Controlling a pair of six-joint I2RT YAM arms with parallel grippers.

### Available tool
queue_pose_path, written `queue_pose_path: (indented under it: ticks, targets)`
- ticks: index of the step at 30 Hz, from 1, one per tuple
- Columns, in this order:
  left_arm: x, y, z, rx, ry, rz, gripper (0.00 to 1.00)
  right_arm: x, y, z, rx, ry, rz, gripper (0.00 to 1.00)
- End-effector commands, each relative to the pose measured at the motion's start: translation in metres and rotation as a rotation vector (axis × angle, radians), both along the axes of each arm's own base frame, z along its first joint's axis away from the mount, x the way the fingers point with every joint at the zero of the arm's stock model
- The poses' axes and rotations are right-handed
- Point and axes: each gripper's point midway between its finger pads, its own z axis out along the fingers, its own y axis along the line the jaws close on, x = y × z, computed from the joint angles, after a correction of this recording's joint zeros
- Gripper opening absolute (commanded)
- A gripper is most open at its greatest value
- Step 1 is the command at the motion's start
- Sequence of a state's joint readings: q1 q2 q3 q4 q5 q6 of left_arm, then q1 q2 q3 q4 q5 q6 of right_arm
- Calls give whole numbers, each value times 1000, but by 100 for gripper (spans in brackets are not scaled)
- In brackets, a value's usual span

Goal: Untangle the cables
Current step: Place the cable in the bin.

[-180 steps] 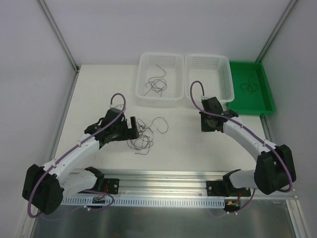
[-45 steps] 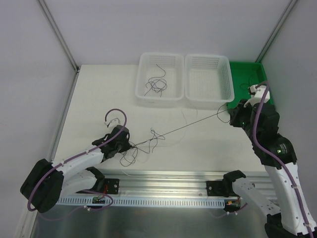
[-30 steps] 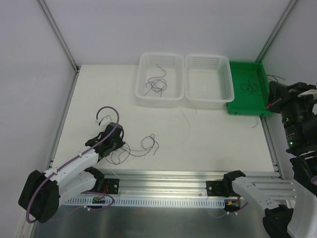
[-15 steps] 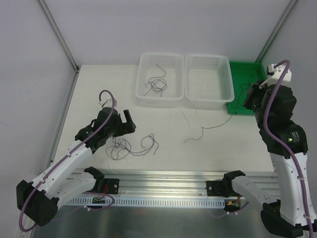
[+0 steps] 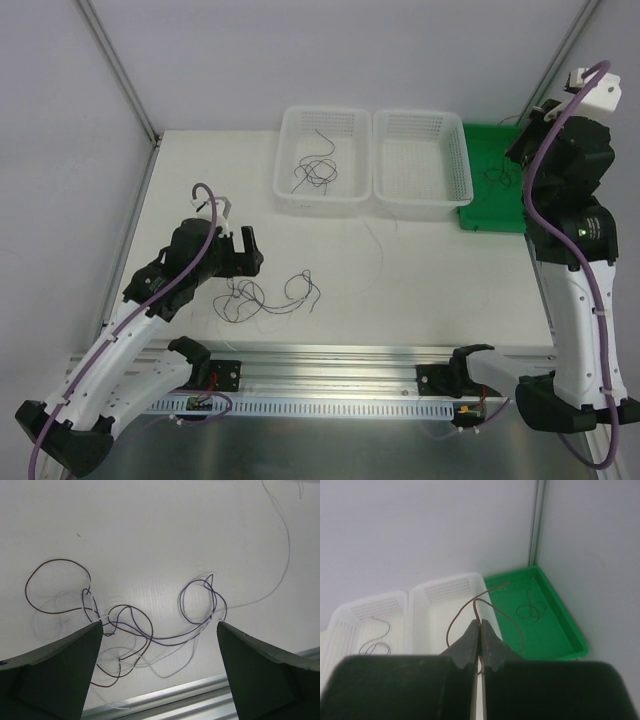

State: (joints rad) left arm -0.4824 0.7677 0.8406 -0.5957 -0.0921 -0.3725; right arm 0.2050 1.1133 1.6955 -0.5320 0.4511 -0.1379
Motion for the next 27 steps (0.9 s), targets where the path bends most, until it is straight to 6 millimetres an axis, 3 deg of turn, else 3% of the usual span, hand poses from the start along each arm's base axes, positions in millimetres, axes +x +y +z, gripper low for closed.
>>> queue_pose_path:
  ticks: [1,5,9,11,16,25,27]
  targets:
    - [-3,27,-16,116,-13,60,99,5,-26,53,-52,-151,-109,1]
    - [-5,36,-29,143,-7,89,99,27,-52,59,-110,-152,-200,1]
    - [-4,43,-33,168,-8,111,99,58,-81,45,-94,-124,-233,1]
    - [-2,44,-34,174,-2,113,99,70,-86,43,-53,-151,-220,1]
    - [-2,44,-38,161,21,119,99,116,-111,9,-30,-98,-237,1]
    - [-2,46,-40,160,22,135,99,171,-141,-28,-4,-46,-232,3]
    - [-1,48,-41,161,26,141,99,188,-147,-52,1,5,-235,4]
